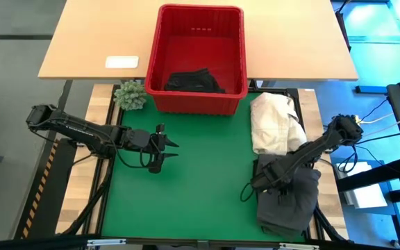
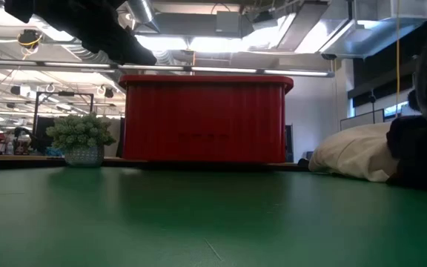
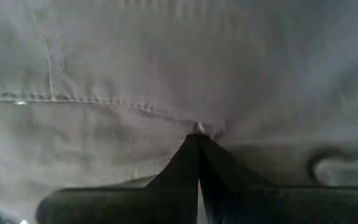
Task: Fold laundry
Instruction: Put the gray folded pants into the red bin
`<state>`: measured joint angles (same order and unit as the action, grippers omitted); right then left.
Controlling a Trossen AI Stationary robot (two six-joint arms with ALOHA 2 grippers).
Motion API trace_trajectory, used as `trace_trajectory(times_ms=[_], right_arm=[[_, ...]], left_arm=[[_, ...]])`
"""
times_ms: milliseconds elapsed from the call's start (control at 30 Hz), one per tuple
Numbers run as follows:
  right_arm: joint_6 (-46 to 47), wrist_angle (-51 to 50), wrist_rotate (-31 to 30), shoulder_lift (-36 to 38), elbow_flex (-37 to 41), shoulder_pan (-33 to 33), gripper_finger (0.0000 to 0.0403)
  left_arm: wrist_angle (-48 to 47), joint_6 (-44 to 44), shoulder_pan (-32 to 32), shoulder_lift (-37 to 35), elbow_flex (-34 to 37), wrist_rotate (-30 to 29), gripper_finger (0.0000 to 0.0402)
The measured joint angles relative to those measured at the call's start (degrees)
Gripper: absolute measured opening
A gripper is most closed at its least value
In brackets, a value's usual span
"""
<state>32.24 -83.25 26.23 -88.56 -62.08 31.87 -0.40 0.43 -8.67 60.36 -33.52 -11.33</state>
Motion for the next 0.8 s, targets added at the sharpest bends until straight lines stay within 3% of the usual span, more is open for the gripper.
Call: trace_trajectory(times_ms=[267, 600, 800], right_arm=[[-0.93, 16.68, 0.82, 0.30, 9.91, -0.78, 0.0000], [-4.75, 22.98, -2.38, 0.20, 10.40, -4.92, 0.0000], [-8.83, 33.42, -5.56, 0.05, 10.43, -8.27, 0.0000]], left_arm=[[0.00, 0.11, 0.00, 0.00, 0.00, -0.47, 0.0149], [0.00, 0.13, 0.00, 0.00, 0.00, -1.22, 0.0149], [0.00, 0.15, 0.00, 0.00, 0.00, -1.25, 0.0149]])
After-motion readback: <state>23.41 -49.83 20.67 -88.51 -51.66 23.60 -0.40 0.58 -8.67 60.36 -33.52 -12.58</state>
